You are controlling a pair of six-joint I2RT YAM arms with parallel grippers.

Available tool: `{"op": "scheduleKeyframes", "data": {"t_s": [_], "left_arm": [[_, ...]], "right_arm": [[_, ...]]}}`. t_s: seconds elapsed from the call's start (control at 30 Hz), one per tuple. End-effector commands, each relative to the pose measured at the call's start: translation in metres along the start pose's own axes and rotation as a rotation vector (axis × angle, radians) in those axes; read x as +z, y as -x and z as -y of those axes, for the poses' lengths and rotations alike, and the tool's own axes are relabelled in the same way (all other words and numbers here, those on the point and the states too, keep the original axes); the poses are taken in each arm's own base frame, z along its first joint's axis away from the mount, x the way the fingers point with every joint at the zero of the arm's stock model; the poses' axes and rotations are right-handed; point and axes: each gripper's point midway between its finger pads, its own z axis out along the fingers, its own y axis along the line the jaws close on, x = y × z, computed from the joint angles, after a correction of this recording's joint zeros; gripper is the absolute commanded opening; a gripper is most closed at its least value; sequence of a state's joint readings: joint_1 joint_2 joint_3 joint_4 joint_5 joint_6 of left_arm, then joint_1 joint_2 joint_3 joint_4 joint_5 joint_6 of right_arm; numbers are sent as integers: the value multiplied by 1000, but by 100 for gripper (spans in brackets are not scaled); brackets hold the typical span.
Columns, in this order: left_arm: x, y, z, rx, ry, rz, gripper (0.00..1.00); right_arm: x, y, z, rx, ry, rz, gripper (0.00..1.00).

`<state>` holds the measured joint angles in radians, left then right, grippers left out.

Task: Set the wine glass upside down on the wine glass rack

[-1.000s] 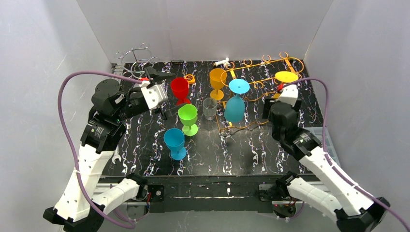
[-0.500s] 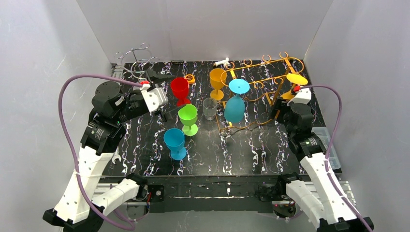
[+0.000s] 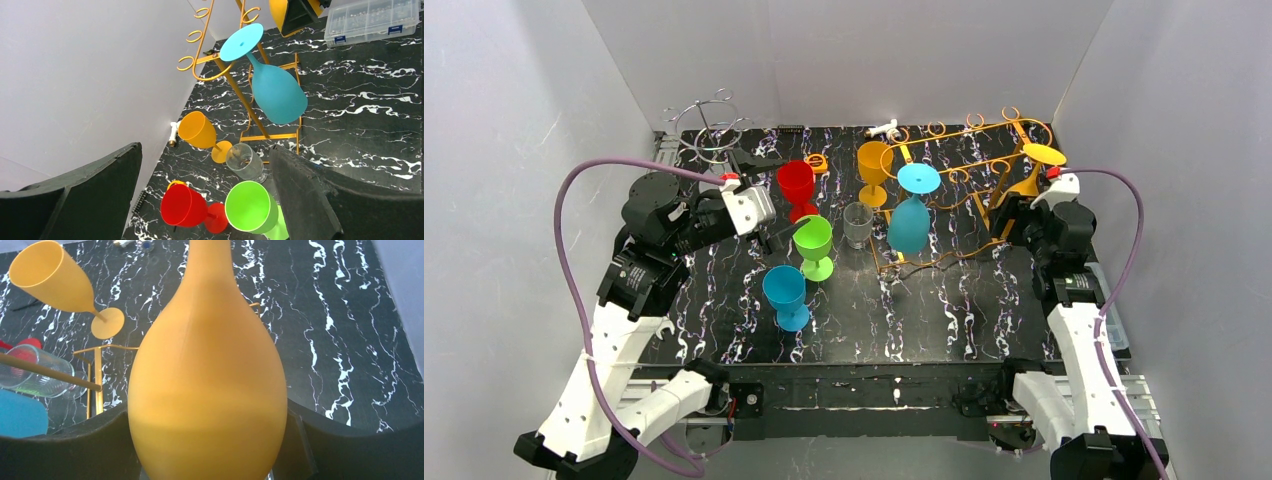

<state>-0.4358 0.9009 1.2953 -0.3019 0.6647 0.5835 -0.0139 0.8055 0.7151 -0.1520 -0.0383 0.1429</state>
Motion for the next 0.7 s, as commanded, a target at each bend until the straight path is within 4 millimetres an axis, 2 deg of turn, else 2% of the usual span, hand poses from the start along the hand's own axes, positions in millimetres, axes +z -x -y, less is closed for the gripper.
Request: {"op": "scheduleKeyframes", "data": {"t_s": [0.0,0.27,0.5,0.67], "left_arm": [[-1,10,-5,30,20,33,98],[-2,9,-4,32,20,33,98],[-4,9,-3,34,22,34,98],[-3,7,-3,35,24,32,98]], "right_arm": [[0,47,-15,-74,77,122,46],[4,50,-4,-123,24,115,46],[-3,56,-4,-145,23,118,45],[-7,47,1,-149,-3,101,44]]}}
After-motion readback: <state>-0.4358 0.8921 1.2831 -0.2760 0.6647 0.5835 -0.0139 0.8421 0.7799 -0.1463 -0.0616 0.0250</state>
